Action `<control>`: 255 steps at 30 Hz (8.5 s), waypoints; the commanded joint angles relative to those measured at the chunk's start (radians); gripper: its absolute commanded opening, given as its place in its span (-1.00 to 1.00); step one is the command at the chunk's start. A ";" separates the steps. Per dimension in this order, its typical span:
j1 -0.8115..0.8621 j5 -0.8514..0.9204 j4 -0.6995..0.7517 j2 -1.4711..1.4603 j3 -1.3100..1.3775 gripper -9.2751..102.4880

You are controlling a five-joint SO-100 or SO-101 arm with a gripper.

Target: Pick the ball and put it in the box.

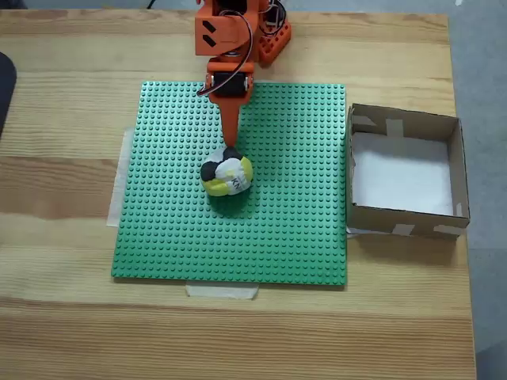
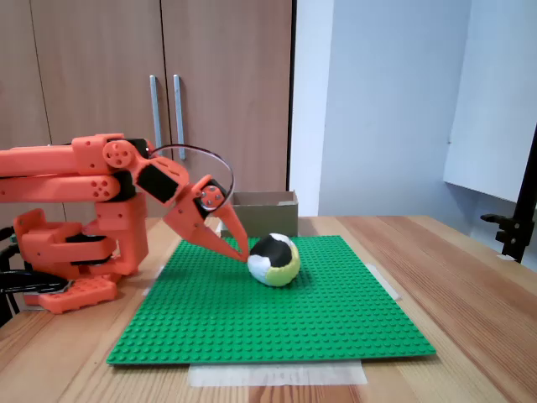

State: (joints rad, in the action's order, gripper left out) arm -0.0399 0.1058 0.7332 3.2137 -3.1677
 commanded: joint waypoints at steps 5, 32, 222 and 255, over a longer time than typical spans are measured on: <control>0.006 0.000 -0.017 0.009 -0.028 -0.85; 0.008 -0.002 -0.017 0.009 -0.028 -0.85; 0.002 -0.032 0.456 -1.322 1.379 -0.85; -0.430 -0.141 0.614 -1.322 1.767 -0.85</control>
State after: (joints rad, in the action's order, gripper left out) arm -0.4341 -0.0215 1.3438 1.8408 -1.4864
